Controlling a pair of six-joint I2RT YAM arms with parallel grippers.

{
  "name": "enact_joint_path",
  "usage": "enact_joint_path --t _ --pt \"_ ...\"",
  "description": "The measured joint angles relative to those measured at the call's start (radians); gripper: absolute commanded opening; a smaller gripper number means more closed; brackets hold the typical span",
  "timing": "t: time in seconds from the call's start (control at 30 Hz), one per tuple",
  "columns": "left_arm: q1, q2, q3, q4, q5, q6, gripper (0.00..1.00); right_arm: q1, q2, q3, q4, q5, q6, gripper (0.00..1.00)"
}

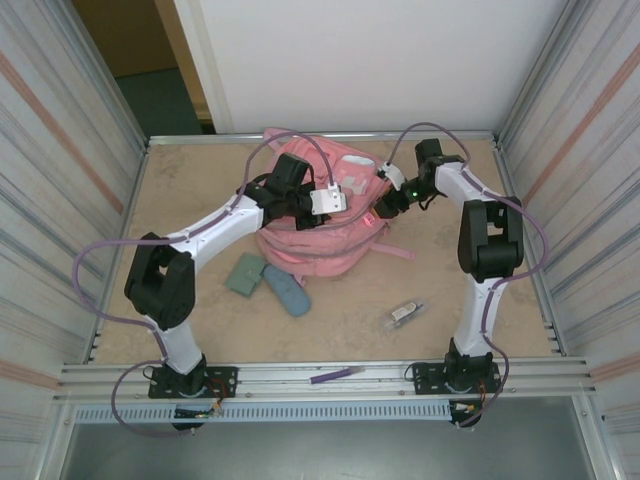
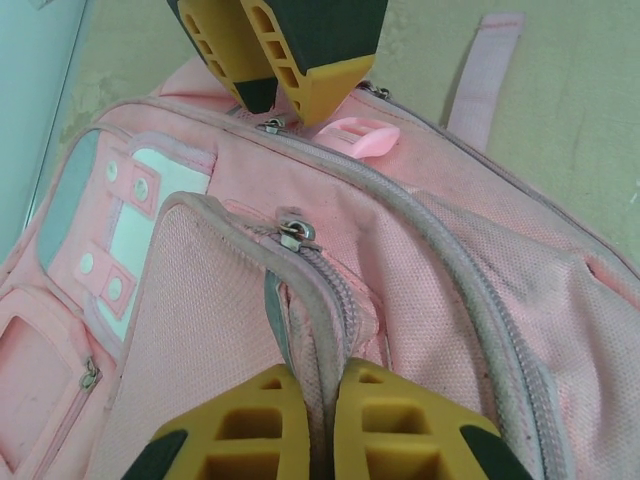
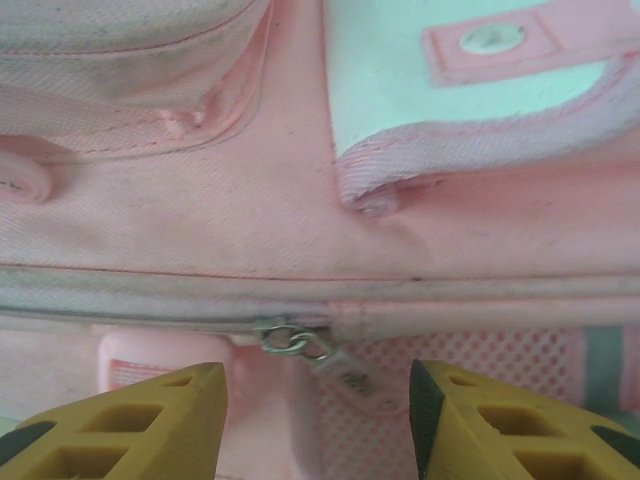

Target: Pack the student bag

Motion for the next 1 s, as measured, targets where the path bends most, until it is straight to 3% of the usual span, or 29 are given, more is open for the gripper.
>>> enact_joint_path --t 0.37,0.43,0.73,1.0 --pt "0.003 -0.010 0.000 0.016 0.014 -0.003 0.00 -0.010 0.005 0.002 0.009 -0.047 -0.083 0.48" --pt "0.003 -0.010 -0.003 0.023 0.016 -0.003 0.00 -0.005 0.013 0.006 0.002 -0.051 -0.103 0.43" --pt "0.010 -0.010 -0.010 0.039 0.024 -0.003 0.00 -0.006 0.044 0.032 -0.053 -0.071 -0.163 0.06" --pt "0.013 -0.010 -0.010 0.040 0.021 -0.003 0.00 -0.011 0.041 0.032 -0.062 -0.076 -0.164 0.00"
